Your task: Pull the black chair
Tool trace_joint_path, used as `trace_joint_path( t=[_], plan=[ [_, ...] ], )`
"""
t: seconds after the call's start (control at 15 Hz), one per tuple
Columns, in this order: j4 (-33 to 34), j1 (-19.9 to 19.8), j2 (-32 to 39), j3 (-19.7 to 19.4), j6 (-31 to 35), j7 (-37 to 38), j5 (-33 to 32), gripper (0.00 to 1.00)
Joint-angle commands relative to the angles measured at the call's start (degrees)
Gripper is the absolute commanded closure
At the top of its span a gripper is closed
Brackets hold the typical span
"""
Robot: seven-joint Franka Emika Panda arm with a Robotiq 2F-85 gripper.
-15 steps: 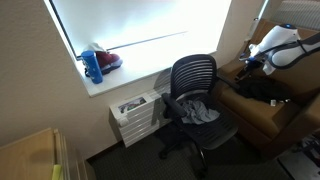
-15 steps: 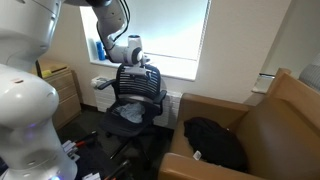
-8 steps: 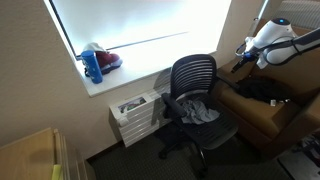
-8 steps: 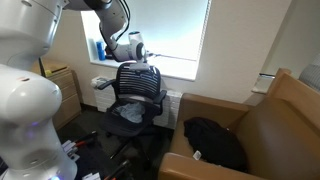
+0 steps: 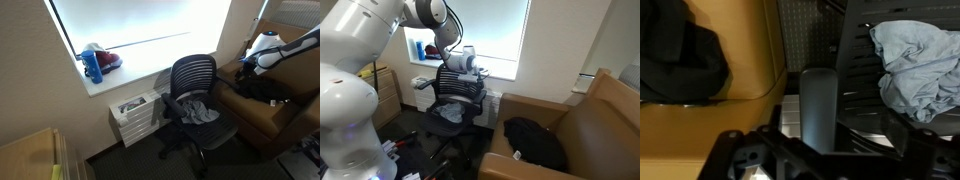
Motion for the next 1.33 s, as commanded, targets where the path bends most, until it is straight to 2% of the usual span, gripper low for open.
trace_joint_path(
  t=[0.0, 0.13, 0.2, 0.47, 1.0, 1.07, 1.13, 1.27],
  plan=[
    [8.62, -8.08, 5.66, 9.3, -6.08, -12.4, 5.82, 0.0],
    [12.69, -8.22, 7.95, 9.92, -10.08, -14.64, 6.15, 0.0],
    [7.69, -7.03, 5.16, 8.07, -6.03, -11.7, 5.24, 0.0],
    [8.85, -6.97, 5.88, 8.2, -6.56, -11.95, 5.28, 0.0],
    [10.4, -4.96, 13.81, 5.43, 9.51, -10.7, 3.2, 0.0],
    [10.9, -4.41, 14.7, 4.45, 10.67, -10.31, 2.77, 0.0],
    [9.55, -5.65, 13.06, 6.29, 8.43, -11.32, 3.79, 0.0],
    [10.15, -5.05, 14.33, 5.35, 10.09, -11.03, 3.4, 0.0]
  ],
)
